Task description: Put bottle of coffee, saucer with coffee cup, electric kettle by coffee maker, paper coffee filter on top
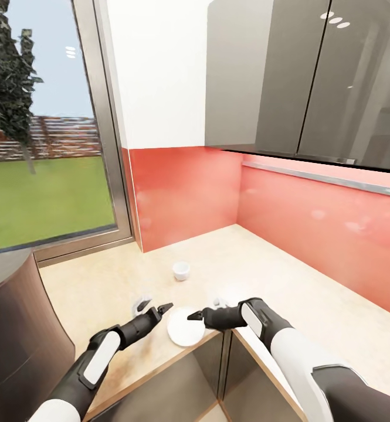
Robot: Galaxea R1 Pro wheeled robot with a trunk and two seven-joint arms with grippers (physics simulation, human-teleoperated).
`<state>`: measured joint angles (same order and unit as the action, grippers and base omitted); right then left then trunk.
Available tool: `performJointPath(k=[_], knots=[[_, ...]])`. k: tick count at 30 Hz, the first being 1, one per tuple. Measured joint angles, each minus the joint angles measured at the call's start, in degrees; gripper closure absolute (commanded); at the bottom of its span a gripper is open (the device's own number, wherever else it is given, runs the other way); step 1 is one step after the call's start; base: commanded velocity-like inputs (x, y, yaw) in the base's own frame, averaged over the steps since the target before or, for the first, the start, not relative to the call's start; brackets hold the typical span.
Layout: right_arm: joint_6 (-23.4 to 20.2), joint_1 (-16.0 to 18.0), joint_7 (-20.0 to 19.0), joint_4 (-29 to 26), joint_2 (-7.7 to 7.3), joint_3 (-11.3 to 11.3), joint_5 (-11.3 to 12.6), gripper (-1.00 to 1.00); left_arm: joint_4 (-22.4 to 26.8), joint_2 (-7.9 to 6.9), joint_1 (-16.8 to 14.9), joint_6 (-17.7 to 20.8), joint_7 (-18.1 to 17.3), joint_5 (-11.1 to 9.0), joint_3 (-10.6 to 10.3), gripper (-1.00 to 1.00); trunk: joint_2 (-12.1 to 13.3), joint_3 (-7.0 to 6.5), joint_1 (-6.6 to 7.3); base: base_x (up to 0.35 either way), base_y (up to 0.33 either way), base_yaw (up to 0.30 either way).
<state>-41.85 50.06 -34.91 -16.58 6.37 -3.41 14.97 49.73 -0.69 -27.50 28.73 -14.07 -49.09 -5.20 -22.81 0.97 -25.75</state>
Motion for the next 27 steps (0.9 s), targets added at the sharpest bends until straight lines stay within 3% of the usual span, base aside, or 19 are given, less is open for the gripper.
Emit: performJointPath(k=[8,12,27], knots=[[-0.02,0.00,-0.06,0.72,-0.02,0.04,0.07,-1.00,-0.08,1.05,0.06,-0.61,0.06,0.07,-0.12,-1.00,0.00,0.00,0.00,0.000,0.000,0.000],[0.02,0.00,-0.05,0.80,-0.13,-0.01,-0.19,-1.00,-3.56,1.49,0.26,-3.10,0.03,0.02,-0.25,-1.00,0.00,0.00,0.00,0.000,0.000,0.000],[0.02,0.00,-0.05,0.81,-0.18,-0.01,-0.16,-1.00,-4.96,1.69,0.27,-4.11,-0.17,-0.35,-0.24,-1.00,-0.01,-0.01,0.00,0.000,0.000,0.000]])
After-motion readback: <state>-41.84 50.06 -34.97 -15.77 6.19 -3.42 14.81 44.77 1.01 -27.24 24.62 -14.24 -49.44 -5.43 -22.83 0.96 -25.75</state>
